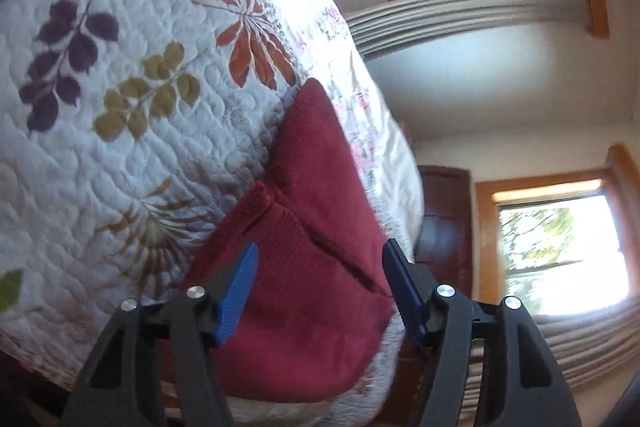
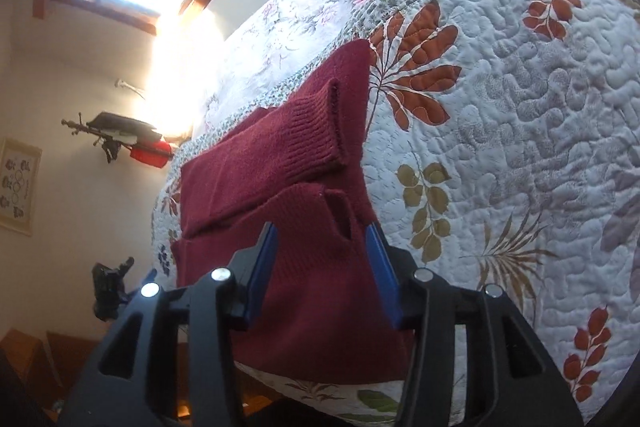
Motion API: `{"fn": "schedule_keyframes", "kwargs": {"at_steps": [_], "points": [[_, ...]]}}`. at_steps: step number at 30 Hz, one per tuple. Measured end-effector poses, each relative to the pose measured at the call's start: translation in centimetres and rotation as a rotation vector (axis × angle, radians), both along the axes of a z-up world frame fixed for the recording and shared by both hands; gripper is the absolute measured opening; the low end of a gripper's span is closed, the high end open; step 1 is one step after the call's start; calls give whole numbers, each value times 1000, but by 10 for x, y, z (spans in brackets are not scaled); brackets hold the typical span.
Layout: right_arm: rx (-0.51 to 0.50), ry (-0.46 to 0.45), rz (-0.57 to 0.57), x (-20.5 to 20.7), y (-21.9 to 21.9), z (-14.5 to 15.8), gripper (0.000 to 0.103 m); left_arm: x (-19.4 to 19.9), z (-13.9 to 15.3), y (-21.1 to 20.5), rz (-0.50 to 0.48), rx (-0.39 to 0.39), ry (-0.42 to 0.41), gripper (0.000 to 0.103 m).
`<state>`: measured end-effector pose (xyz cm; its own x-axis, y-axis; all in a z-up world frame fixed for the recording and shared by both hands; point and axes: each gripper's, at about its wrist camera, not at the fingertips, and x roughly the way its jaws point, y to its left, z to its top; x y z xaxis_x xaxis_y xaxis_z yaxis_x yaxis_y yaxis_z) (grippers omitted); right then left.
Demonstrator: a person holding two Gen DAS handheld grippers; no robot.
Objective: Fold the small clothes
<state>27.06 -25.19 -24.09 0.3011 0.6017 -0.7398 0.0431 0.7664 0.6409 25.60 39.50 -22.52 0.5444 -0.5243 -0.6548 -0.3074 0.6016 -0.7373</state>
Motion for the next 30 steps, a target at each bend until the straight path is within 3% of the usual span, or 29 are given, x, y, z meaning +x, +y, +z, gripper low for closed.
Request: {"fn": "schedule_keyframes", "kwargs": {"at_steps": [4, 12, 13, 14, 17, 27, 28, 30], "points": [[-56, 12, 41, -2, 12, -23, 54, 17, -12, -20, -186, 197, 79, 67], [-101, 51, 23, 0, 28, -40, 60, 28, -45, -34, -398, 280, 150, 66], [-106, 52, 26, 1, 30, -40, 60, 29, -45, -36, -414, 298, 143, 59], [-106, 53, 27, 4, 32, -41, 60, 29, -43, -37, -428, 319, 130, 35], [-115, 39, 45, 9, 38, -39, 66, 25, -35, -38, -431, 344, 109, 15], [-209, -1, 136, 22, 70, -40, 68, 19, -31, -38, -438, 372, 80, 12], [-212, -7, 141, 23, 73, -39, 66, 20, -31, -37, -438, 372, 79, 12], [-203, 1, 151, 25, 76, -40, 43, 20, -30, -36, -434, 377, 72, 11]]}}
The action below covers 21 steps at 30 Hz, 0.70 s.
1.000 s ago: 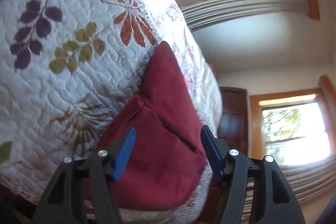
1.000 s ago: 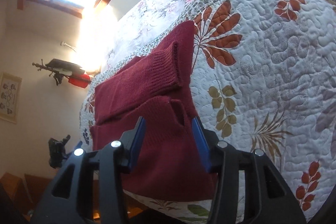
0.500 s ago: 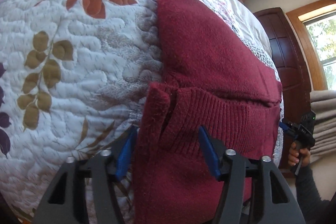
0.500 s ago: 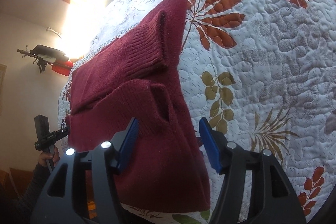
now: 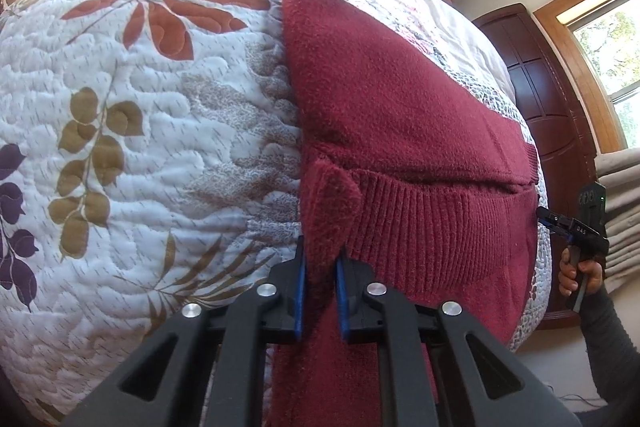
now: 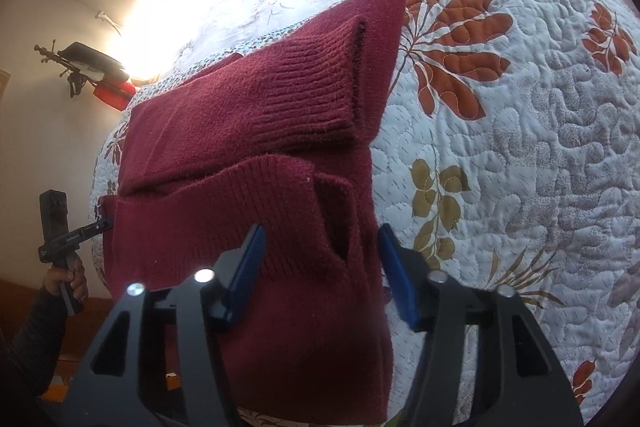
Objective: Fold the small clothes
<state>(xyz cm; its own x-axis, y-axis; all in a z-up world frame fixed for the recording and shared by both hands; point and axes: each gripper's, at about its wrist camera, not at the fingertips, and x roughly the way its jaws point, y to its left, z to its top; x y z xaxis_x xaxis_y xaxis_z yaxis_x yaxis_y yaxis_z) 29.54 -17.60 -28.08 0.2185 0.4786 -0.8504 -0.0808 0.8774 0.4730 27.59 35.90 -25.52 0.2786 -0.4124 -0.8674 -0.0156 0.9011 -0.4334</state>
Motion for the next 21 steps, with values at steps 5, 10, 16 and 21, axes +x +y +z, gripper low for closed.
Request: {"fn": "schedule_keyframes", "kwargs": {"at_steps": [5, 10, 16, 21], "points": [[-19, -15, -6, -3, 2, 7, 8, -5, 12, -9, 42, 3, -51, 9], [-19, -58, -43, -17, -5, 27, 7, -21, 36, -3, 93, -24, -123, 9], [0, -94, -80, -37, -13, 48, 7, -37, 60, -8, 92, -24, -179, 7], [2, -130, -102, -49, -15, 63, 7, -46, 70, -10, 103, -10, -207, 7]]}}
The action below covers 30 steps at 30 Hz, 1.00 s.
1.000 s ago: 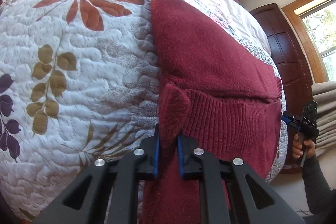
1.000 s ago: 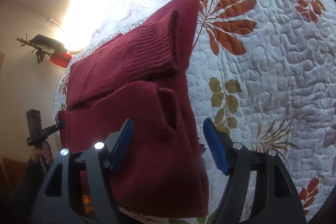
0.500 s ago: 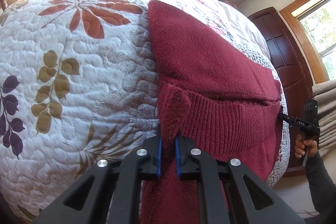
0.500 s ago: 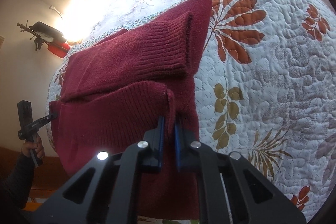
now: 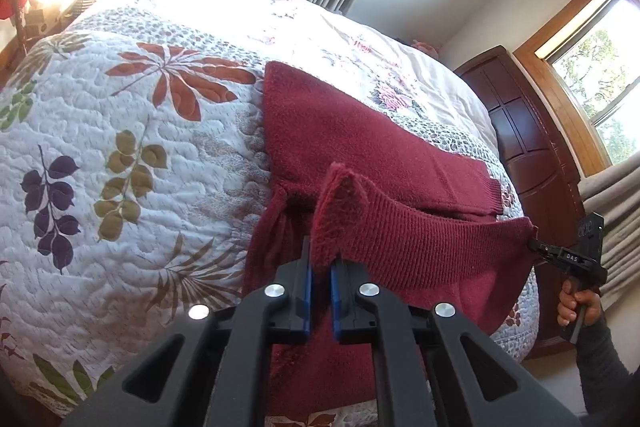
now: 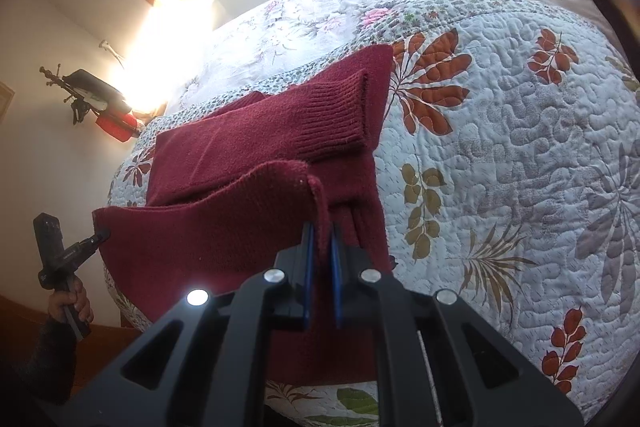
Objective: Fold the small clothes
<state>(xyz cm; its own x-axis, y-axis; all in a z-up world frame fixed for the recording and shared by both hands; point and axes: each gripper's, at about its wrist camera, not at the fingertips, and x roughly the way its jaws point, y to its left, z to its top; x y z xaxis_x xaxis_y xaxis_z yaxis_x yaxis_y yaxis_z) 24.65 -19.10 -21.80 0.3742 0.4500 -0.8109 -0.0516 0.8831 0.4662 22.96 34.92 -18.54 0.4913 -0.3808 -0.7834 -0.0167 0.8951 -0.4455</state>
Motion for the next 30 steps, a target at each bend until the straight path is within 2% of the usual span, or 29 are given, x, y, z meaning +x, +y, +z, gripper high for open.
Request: {"fn": "schedule_keyframes", "kwargs": {"at_steps": [4, 9, 14, 17, 22, 30], "points": [[0, -35, -10, -6, -1, 17, 6, -3, 18, 0, 8, -7, -46, 6], [-4, -116, -13, -5, -2, 57, 6, 3, 61, 4, 18, -57, -147, 6], [-1, -205, -21, 15, -9, 97, 6, 29, 107, 6, -15, -66, -252, 6], [3, -240, -25, 36, -12, 111, 6, 53, 122, 5, -37, -57, -288, 6], [-18, -270, -29, 80, -13, 120, 6, 98, 125, 3, -55, -56, -305, 6], [-36, -225, -43, 159, -15, 94, 6, 184, 94, 11, -45, -111, -224, 6]]}}
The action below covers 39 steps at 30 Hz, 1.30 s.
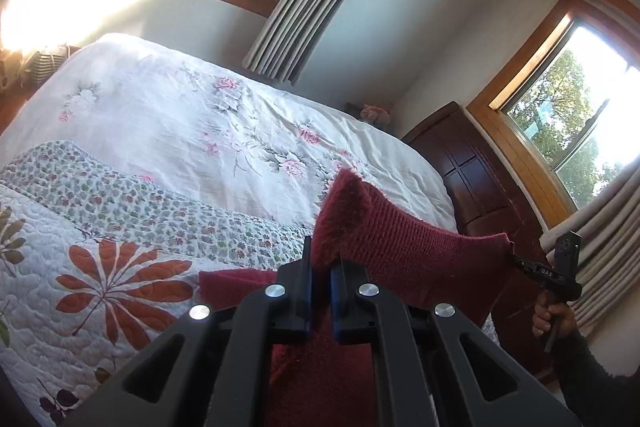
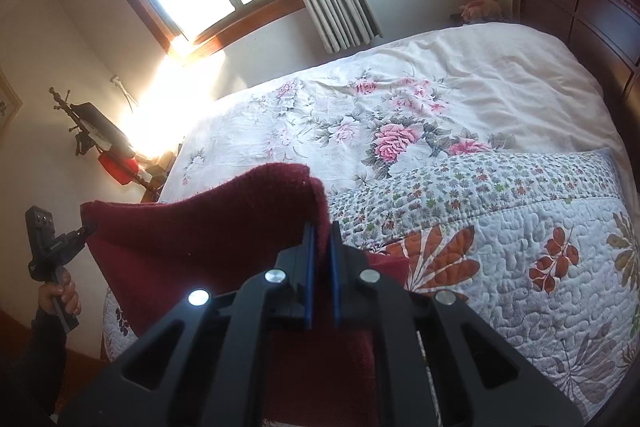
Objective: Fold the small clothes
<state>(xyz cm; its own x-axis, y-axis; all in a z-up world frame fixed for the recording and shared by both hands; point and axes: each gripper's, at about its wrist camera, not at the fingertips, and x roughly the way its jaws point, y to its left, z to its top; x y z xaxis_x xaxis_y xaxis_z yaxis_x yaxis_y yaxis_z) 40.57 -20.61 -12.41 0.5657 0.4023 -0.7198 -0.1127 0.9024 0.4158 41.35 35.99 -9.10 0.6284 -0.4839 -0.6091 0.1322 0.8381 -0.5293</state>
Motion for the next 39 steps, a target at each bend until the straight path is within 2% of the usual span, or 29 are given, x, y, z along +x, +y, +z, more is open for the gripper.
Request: {"fn": "schedule_keyframes", "kwargs": {"at_steps": [5, 12, 17, 20, 23, 26, 28, 30, 31, 33, 34, 35, 37, 39], "points": [[18, 65, -32, 39, -7, -29, 6, 49, -28, 2, 2, -10, 75, 6], [30, 230, -56, 85, -10, -96, 6, 106, -111, 6, 20, -45, 281, 6], [43, 367, -79, 106, -13, -149, 6, 127, -171, 7, 44, -40, 428, 6], [34, 438, -91, 113, -14, -173, 6, 129, -193, 8, 58, -27, 472, 6], [38, 439, -96, 114, -15, -175, 6, 127, -193, 11, 73, -46, 462, 6], [40, 406, -90, 117, -16, -164, 6, 128, -178, 14, 76, -52, 421, 6], [45, 416, -91, 120, -17, -166, 6, 130, -177, 15, 82, -48, 417, 6], [60, 467, -84, 124, -17, -181, 7, 135, -191, 12, 85, 0, 475, 7], [75, 498, -87, 123, -17, -190, 13, 136, -205, 12, 91, 7, 532, 9], [92, 501, -112, 114, -20, -194, 19, 128, -222, 20, 129, -40, 600, 12], [125, 488, -122, 106, -24, -191, 19, 122, -222, 27, 154, -80, 590, 17], [164, 474, -131, 96, -30, -186, 25, 115, -216, 33, 176, -102, 565, 21], [215, 434, -148, 68, -41, -173, 32, 97, -191, 39, 197, -62, 487, 28], [214, 406, -141, 33, -49, -161, 33, 72, -158, 35, 164, -27, 386, 28]]}}
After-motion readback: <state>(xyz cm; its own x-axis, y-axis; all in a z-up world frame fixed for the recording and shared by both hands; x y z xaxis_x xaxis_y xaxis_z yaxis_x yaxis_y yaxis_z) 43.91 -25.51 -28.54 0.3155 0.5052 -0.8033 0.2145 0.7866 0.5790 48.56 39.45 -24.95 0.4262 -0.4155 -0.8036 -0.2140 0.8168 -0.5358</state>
